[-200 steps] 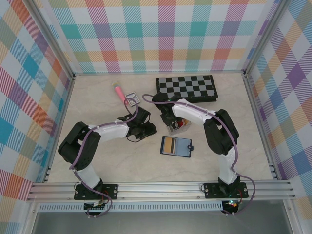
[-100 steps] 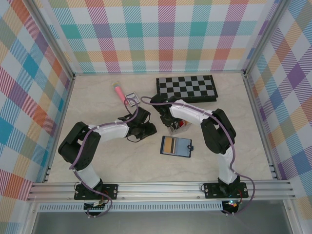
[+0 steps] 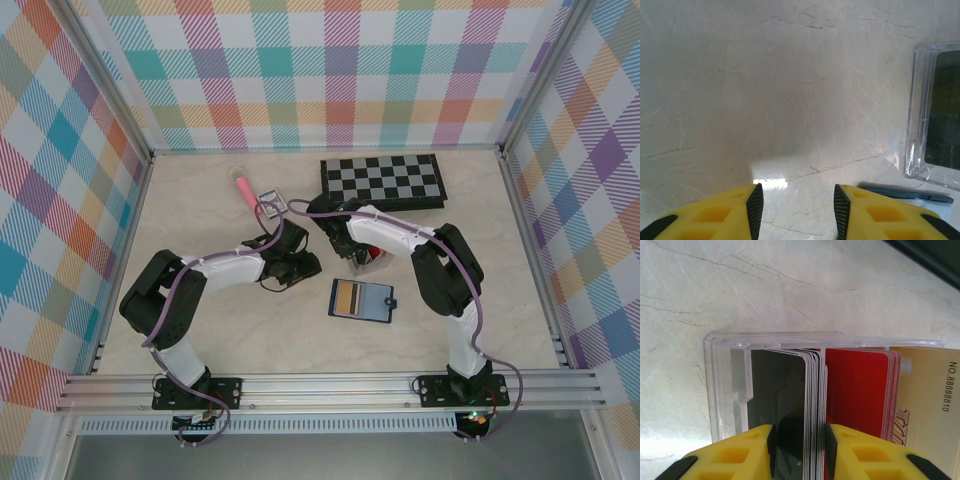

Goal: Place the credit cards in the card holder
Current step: Pick up the credit card from the storage box.

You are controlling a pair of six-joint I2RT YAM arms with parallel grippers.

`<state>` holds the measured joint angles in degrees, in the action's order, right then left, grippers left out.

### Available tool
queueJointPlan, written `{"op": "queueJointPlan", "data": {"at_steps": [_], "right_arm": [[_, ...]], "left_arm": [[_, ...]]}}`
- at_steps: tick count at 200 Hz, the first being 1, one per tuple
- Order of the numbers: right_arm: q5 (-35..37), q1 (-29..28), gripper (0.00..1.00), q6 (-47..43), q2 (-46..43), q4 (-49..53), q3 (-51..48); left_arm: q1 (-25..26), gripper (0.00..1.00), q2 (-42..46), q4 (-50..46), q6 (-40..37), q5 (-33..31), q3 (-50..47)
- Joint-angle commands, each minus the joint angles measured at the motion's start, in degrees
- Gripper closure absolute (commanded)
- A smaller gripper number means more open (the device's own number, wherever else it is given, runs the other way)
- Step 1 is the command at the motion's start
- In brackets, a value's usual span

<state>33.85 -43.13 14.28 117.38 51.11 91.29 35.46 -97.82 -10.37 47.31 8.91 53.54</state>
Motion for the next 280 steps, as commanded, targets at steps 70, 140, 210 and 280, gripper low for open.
{"op": "queueJointPlan", "data": {"at_steps": [70,140,210,280], "right_arm": [[2.2,0.0,0.80,0.8,-3.9,1.4,-1.5],[0.2,0.3,0.90,1.2,-4.5,1.1,-2.1],[-7.7,1.5,0.96,3.5,-11.4,0.6,-3.9],[-30.5,8.9,0.97,11.9,-31.8,-10.9,-18.0]], "left_arm": [[-0.6,0.57,0.6,-1.0,0.3,-0.3,-0.6],[-0.6,0.57,1.0,-1.1,0.4,-0.5,-1.0],[-0.6,0.57,1.5,-1.5,0.2,0.0,-0.1],[-1.0,0.52,4.5,11.2,2.8,13.5,0.2]]}}
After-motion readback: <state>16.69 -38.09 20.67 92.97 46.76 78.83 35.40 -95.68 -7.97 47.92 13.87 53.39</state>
